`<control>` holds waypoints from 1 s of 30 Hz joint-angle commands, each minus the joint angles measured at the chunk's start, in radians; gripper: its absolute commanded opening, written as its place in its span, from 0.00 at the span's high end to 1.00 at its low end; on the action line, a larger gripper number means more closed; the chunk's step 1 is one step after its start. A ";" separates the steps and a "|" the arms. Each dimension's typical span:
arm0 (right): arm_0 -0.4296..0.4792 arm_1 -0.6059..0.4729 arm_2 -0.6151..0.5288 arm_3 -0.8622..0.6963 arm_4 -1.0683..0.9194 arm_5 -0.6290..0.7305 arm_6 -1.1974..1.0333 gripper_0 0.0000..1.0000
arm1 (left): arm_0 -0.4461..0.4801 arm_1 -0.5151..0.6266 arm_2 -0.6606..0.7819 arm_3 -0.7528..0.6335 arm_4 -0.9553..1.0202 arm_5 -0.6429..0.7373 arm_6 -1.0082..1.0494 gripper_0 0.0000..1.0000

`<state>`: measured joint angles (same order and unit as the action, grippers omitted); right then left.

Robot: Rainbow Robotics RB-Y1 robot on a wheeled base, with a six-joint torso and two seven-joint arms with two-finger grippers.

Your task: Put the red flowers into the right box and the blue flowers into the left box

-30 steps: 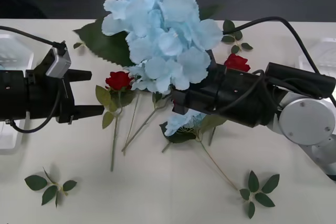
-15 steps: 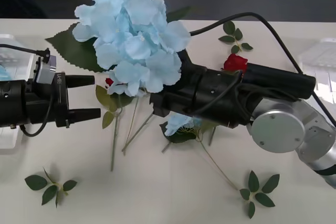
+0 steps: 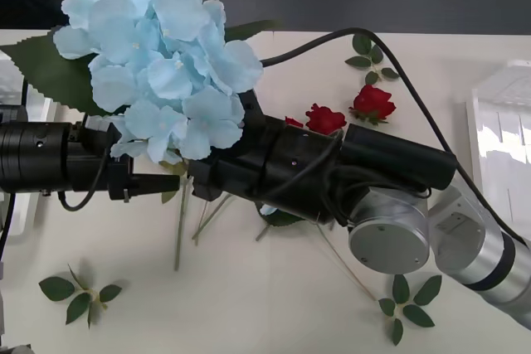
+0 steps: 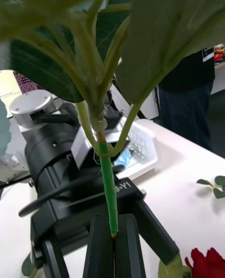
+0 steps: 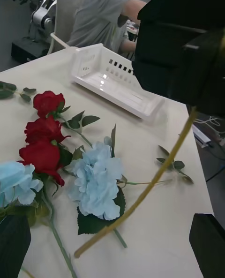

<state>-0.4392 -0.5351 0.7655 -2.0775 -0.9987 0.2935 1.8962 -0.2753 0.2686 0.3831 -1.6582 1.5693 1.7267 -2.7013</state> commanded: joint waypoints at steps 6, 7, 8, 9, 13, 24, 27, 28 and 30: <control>-0.020 0.055 0.001 -0.016 0.041 0.024 -0.052 1.00 | -0.058 0.006 -0.024 0.052 0.018 -0.009 -0.004 0.01; -0.018 0.056 0.001 -0.015 0.045 0.027 -0.054 1.00 | -0.059 0.006 -0.024 0.054 0.018 -0.010 -0.004 0.09; -0.020 0.056 0.001 -0.016 0.045 0.029 -0.054 1.00 | -0.058 0.006 -0.026 0.052 0.020 -0.010 -0.004 0.19; -0.020 0.058 0.001 -0.016 0.046 0.032 -0.057 1.00 | -0.058 0.006 -0.024 0.054 0.020 -0.010 -0.004 0.31; -0.020 0.063 0.001 -0.015 0.046 0.035 -0.063 1.00 | -0.058 0.006 -0.027 0.058 0.020 -0.010 -0.004 0.91; -0.015 0.058 0.000 -0.012 0.060 0.039 -0.080 1.00 | -0.050 0.008 -0.024 0.060 0.021 -0.015 -0.004 1.00; -0.010 0.050 -0.003 -0.013 0.068 0.039 -0.080 1.00 | -0.048 0.008 -0.018 0.060 0.021 -0.015 -0.004 1.00; -0.009 0.049 -0.003 -0.012 0.068 0.039 -0.078 1.00 | -0.047 0.008 -0.016 0.060 0.023 -0.016 -0.004 1.00; -0.007 0.046 -0.006 -0.012 0.069 0.039 -0.075 1.00 | -0.042 0.008 -0.013 0.060 0.025 -0.016 -0.004 1.00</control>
<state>-0.4392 -0.4912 0.7639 -2.0704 -0.9311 0.3280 1.8668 -0.3151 0.2686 0.3611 -1.5887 1.5784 1.7241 -2.7013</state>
